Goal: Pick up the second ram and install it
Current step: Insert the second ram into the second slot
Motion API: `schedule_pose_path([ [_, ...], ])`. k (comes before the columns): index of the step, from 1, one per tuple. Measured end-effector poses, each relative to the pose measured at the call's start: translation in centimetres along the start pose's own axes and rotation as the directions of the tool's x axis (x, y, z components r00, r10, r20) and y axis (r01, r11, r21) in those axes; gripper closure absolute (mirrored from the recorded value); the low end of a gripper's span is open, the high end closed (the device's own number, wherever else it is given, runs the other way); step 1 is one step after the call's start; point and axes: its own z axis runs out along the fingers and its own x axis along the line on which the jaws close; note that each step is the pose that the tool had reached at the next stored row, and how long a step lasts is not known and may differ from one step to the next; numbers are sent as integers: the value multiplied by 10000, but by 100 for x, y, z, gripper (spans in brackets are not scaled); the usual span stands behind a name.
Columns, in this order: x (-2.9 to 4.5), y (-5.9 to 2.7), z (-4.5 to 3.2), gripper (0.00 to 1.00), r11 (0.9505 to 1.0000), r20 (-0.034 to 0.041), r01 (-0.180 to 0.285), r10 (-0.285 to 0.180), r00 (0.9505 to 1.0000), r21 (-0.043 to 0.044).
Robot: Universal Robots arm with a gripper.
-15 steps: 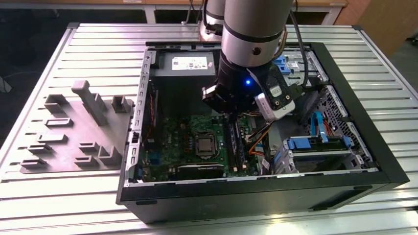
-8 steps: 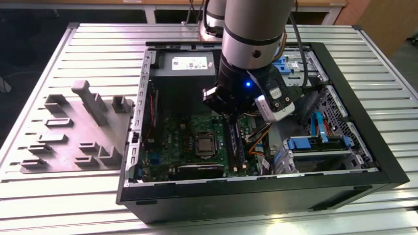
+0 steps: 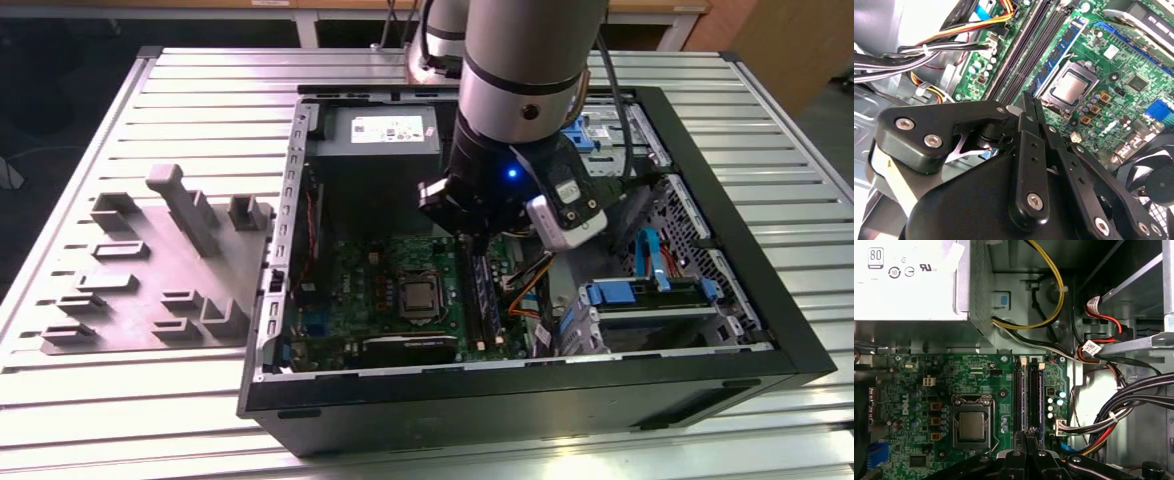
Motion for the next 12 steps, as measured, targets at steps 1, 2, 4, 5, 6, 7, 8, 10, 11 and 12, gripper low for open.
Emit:
schedule_pose_path([
  [1,-1,0,2,89,10000,0,-2,2,10000,-1],
  [2,-2,0,3,89,10000,1,-2,2,10000,-1],
  [4,-3,0,4,89,10000,1,0,0,10000,0],
  [5,-3,0,4,89,10000,1,-1,1,10000,1],
  [6,-3,0,5,89,10000,1,0,0,10000,-1],
  [7,-3,0,5,89,10000,1,0,0,10000,-1],
  [8,-3,0,5,89,10000,1,-1,1,10000,0],
  [10,-4,0,6,89,10000,1,-1,1,10000,-1],
  [11,-6,0,7,89,10000,1,0,0,10000,-1],
  [12,-10,0,11,89,10000,2,1,-1,10000,-4],
])
